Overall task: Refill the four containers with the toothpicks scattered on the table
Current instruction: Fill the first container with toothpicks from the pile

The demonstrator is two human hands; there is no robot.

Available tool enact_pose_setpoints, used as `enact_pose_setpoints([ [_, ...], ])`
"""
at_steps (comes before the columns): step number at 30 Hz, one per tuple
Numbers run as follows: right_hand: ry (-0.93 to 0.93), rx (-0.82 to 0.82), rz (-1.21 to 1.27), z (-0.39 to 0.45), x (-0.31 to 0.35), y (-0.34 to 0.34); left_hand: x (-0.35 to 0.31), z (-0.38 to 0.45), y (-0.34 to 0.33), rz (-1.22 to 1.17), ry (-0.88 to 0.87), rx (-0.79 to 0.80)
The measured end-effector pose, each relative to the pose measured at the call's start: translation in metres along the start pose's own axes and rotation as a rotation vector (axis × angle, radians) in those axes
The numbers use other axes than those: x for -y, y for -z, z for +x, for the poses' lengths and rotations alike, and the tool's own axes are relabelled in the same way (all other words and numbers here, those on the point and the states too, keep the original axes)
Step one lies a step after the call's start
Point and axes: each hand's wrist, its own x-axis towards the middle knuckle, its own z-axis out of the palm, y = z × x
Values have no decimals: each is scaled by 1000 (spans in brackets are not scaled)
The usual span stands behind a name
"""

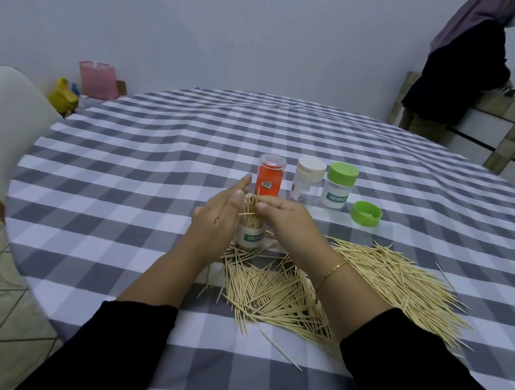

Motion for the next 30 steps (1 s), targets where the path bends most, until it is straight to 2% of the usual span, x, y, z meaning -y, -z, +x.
enact_pose_setpoints([
  [7,90,-31,-81,-7,2,7,-9,-4,3,-67,71,-15],
  [11,209,40,-426,-6,3,2,-5,1,7,-100,200,26],
  [15,263,-13,-659,-1,3,-8,2,1,9,101,205,65],
  [18,345,-51,-745,0,5,-14,-2,1,8,247,198,69],
  [21,356,-55,-723,3,3,-16,-1,2,7,303,185,87],
  [27,306,-204,-340,7,-3,-15,-15,-4,5,302,77,66],
  [30,296,-207,-327,9,-8,-13,-13,-4,5,336,63,57],
])
